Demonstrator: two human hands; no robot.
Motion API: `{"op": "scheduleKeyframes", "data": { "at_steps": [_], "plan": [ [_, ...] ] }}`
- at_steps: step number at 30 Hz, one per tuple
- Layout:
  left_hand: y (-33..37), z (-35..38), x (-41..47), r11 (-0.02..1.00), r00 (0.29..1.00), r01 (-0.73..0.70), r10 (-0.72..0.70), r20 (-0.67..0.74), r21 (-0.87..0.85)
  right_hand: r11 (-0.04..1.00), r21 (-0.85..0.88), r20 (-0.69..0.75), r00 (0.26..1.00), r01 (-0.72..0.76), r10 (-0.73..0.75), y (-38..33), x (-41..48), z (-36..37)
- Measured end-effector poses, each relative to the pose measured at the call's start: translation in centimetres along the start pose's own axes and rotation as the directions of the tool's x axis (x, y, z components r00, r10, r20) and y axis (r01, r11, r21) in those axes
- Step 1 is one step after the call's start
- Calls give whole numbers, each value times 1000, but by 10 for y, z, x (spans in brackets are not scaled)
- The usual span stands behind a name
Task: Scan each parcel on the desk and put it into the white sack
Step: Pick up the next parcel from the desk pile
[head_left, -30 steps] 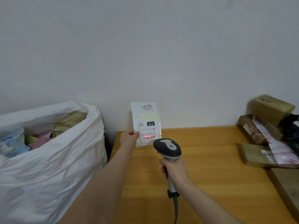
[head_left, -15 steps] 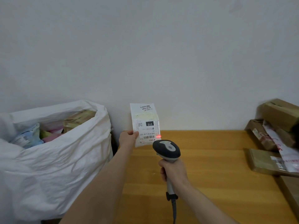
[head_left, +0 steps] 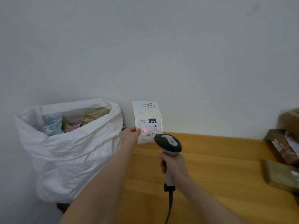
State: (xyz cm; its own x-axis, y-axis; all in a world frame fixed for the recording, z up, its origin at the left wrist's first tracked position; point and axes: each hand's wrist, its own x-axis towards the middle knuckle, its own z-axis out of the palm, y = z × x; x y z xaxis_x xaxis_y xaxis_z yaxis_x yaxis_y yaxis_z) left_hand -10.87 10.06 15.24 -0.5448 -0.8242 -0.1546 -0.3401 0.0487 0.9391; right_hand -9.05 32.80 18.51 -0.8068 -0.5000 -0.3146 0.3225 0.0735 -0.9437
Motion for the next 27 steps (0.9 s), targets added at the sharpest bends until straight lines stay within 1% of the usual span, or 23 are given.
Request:
{"op": "scheduleKeyframes", "data": {
  "at_steps": [1,3,6,11,13,15,16,17,19,21,24,25,27],
  "plan": [
    [6,-5,-3,1000,1000,-10,10,-12,-15,1000,3,10,1000,2,-2,-4,4,3],
    [20,-18,-7,999,996,-36,35,-80,-16,1000,9,22,1000,3,-3,-14,14,11],
    [45,-50,-6,995,985,-99,93,-145,-29,999,-5,52,998,40,-39,-36,32,33],
    [70,-136,17,986,958,-154,132,-253,-70,995,6,93,990,104,-104,-76,63,100],
    [70,-174,36,988,946,-144,119,-302,-60,994,9,119,987,107,-108,-89,77,134],
    [69,-210,51,986,946,-107,61,-320,-128,996,13,145,986,86,-87,-98,91,170],
    [66,-228,61,985,942,-103,53,-330,-136,997,14,152,985,74,-75,-101,100,188],
    [63,-245,73,989,933,-115,78,-351,-88,998,11,155,986,67,-68,-103,109,207],
    [52,-281,103,982,891,-139,180,-416,129,998,0,155,986,66,-65,-106,129,243],
    [45,-315,132,948,859,-115,244,-449,295,998,-1,154,987,56,-55,-108,150,278],
    [31,-352,178,907,831,-46,267,-487,419,999,-22,131,991,29,-26,-104,179,319],
    [26,-361,193,892,833,-29,271,-482,452,999,-37,117,993,20,-15,-102,187,328],
    [13,-370,222,870,879,-3,237,-413,494,999,-54,90,996,2,3,-97,201,342]
  ]
}}
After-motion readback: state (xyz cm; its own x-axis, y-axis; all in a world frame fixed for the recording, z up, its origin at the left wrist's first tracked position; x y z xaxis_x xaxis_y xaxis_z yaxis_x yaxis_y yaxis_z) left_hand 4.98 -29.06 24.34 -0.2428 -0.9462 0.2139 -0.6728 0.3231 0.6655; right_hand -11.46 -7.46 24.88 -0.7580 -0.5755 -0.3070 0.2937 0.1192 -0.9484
